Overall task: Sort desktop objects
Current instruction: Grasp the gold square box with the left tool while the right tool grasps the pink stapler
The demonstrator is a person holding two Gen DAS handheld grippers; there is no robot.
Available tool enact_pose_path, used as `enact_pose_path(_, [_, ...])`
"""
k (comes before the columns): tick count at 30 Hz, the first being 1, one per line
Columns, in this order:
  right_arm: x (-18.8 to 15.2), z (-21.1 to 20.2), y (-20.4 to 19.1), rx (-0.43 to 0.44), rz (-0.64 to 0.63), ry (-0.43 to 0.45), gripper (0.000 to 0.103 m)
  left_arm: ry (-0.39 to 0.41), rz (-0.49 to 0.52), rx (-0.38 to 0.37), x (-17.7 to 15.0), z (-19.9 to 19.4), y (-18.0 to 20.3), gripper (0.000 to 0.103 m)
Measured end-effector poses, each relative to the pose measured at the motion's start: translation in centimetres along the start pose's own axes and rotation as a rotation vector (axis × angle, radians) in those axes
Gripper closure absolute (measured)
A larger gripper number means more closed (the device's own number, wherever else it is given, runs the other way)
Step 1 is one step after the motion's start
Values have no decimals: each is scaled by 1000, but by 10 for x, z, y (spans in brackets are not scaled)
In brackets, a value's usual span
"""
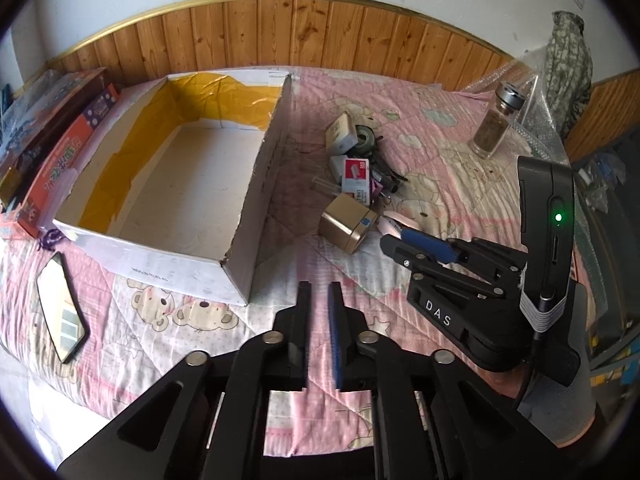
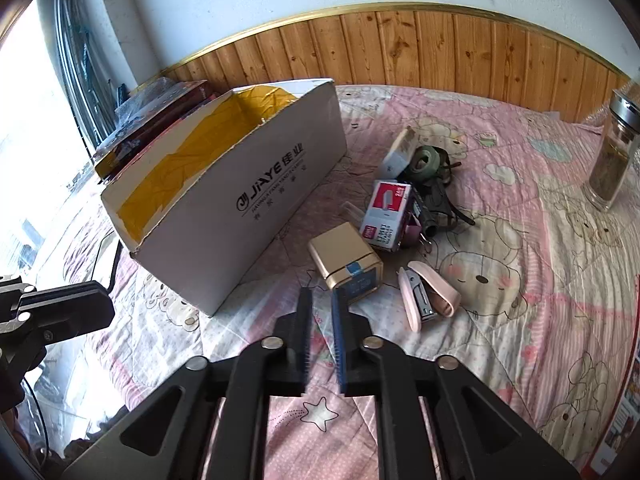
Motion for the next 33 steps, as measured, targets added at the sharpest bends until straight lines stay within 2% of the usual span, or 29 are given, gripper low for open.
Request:
enact_pose_path(1, [-1,-1,6,-5,12,9,48,-4,-2,-8,1,1,1,59])
enact_pose_path(2, [-2,-4,12,-14,23,16,42,-6,-8,-17,2,3,2,53])
enact_pose_path(9, [-17,-5,57,-48,104,-1,42,-94,26,-70,10,33,26,53])
enact_pose_path(14, [-17,4,76,-31,113,-11,42,-117,53,-87,21,55,40,53])
enact_pose_path(22, [-7,41,93,-88,-1,-87,35,-94,113,-76,49,85,48,53])
enact_pose_path(27, [-8,64,106,-72,-55,-126,35,-116,122,-73,59,113,50,53])
enact_pose_path(28, [-7,63,105,-68,-84,-123,42,-123,124,-75,59,118,51,53])
enact_pose_path(29, [-6,62,106,-66,-97,-125,56,-132,126,-77,59,123,53,53])
enact_pose_path(33, [0,54,117,-158,-139,-121,56,-163,142,-86,59,141,61,53])
Point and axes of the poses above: each gripper's, at about its wrist camera, not at the fingertips, and z roughly the way its jaws point, y to its right, x to its top, the point moved 5 cm from there along z, roughly the way its jaws point, and after that the axes turned 11 degrees about x, right-handed, at the moved point
